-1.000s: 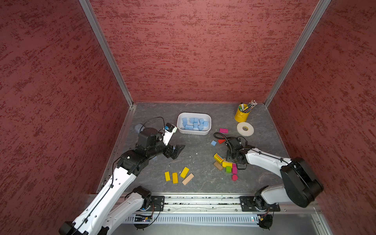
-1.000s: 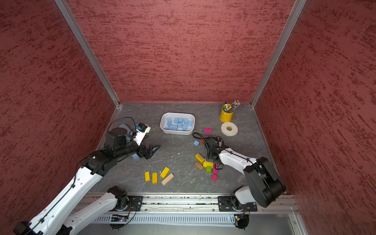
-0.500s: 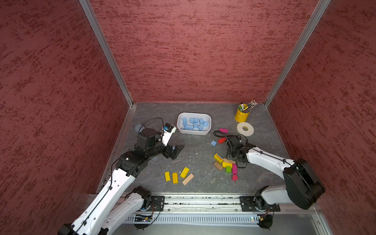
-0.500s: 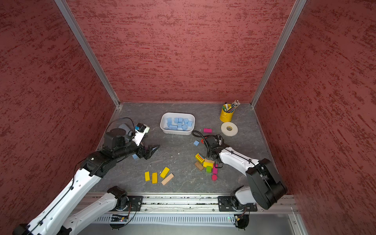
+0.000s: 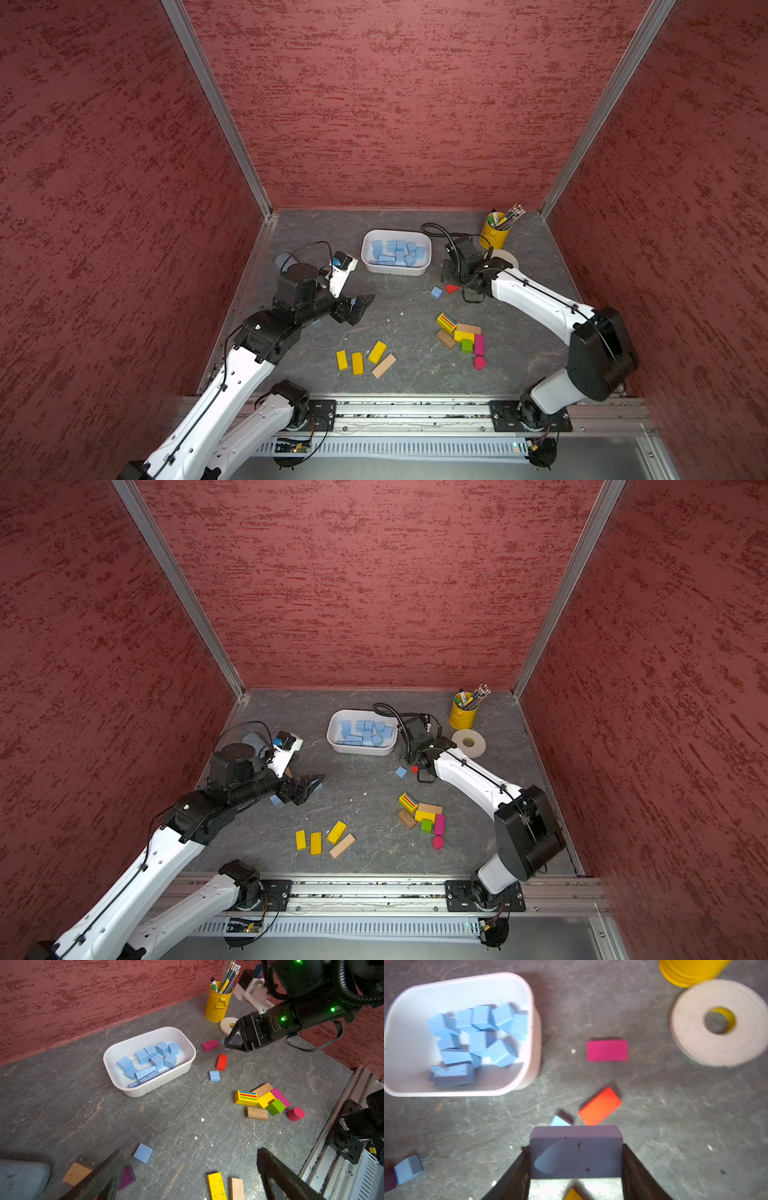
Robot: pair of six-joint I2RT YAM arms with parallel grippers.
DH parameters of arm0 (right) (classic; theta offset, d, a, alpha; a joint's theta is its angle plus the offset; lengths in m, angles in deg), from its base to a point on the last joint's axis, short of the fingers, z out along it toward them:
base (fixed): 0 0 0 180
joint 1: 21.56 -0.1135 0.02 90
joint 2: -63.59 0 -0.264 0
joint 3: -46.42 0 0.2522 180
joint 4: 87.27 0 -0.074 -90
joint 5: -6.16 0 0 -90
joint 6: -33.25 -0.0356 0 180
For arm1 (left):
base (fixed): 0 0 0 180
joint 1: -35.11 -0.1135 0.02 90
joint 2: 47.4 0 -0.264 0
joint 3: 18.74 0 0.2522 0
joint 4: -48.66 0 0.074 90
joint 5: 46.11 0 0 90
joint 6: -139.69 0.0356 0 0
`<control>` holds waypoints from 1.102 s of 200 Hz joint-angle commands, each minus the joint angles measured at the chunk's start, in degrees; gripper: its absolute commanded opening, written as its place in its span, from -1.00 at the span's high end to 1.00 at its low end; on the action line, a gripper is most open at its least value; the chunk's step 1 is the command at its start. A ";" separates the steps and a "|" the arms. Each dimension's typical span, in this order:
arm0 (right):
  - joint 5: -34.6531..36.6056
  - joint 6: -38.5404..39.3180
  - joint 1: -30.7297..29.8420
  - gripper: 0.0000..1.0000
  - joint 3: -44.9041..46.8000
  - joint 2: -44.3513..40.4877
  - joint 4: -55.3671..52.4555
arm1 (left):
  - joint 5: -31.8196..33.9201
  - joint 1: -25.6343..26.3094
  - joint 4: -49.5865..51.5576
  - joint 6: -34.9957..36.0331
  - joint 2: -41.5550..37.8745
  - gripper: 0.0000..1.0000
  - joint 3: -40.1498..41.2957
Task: Pick out the blue building blocks
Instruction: Pick up the building block from the center of the board, then place the building block in the storage box.
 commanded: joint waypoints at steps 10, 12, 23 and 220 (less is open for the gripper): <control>-1.32 3.03 -2.56 0.10 -10.57 7.45 -1.35 | 0.56 0.10 -1.07 0.46 -1.19 -0.99 0.97; -1.35 3.12 -2.73 0.10 -11.18 8.00 -1.46 | 0.62 0.10 -1.07 0.49 -1.20 -0.99 1.00; -1.44 3.52 -3.44 0.10 -14.69 10.79 -1.95 | 0.55 0.10 -1.11 0.51 -1.28 -0.99 1.04; -7.03 5.11 -6.77 0.00 -60.89 48.23 -9.42 | 1.21 0.01 -1.16 0.43 -2.34 -0.99 1.53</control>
